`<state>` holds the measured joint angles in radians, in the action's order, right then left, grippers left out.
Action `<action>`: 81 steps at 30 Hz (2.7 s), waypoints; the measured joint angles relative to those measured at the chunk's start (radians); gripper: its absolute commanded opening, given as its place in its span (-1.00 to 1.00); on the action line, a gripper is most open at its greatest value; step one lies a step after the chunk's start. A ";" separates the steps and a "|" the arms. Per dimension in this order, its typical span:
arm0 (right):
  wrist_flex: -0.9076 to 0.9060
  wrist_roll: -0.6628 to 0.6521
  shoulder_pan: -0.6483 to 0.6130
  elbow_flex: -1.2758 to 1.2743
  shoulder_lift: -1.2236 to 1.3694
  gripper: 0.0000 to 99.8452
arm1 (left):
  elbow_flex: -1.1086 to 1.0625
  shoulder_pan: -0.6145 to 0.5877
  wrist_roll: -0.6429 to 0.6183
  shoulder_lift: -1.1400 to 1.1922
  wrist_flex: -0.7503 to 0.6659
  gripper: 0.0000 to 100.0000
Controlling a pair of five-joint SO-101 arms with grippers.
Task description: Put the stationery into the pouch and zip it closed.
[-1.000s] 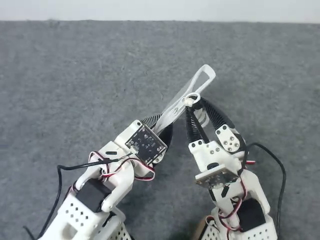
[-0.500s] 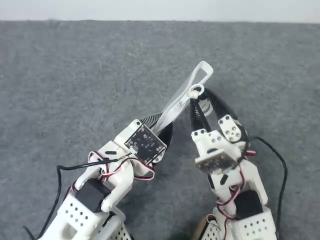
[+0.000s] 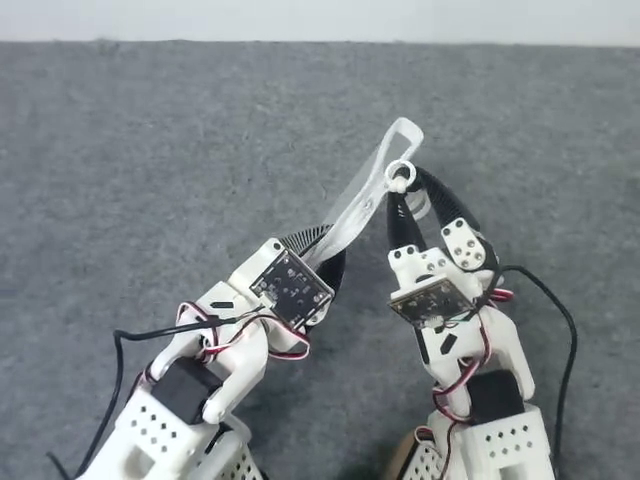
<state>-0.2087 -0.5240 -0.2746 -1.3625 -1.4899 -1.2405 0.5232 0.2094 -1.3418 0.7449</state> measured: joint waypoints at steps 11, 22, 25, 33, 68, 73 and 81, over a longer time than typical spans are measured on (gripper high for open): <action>0.000 0.000 0.018 -0.002 0.002 -0.99 | 0.000 0.000 0.002 0.000 0.000 -0.98; -0.031 0.000 0.018 0.068 0.058 -0.99 | 0.000 0.000 0.002 0.000 0.000 -0.98; -0.086 0.031 0.018 0.152 0.143 -0.99 | 0.000 0.000 0.000 0.000 0.000 -0.98; -0.087 0.048 0.057 0.269 0.336 -0.99 | 0.002 -0.003 -0.003 0.000 0.000 -0.98; 0.054 0.054 0.172 0.419 0.694 -0.99 | 0.000 0.000 0.002 0.000 0.000 -0.98; 0.054 0.110 0.196 0.537 0.859 -0.99 | 0.002 0.000 0.002 0.000 0.000 -0.98; 0.055 0.143 0.201 0.629 0.990 -0.99 | 0.015 -0.005 -0.003 0.008 -0.002 -0.98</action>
<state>-0.1534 -0.3813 -0.0736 -0.7334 -0.5002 -1.2252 0.5186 0.2064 -1.3341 0.7434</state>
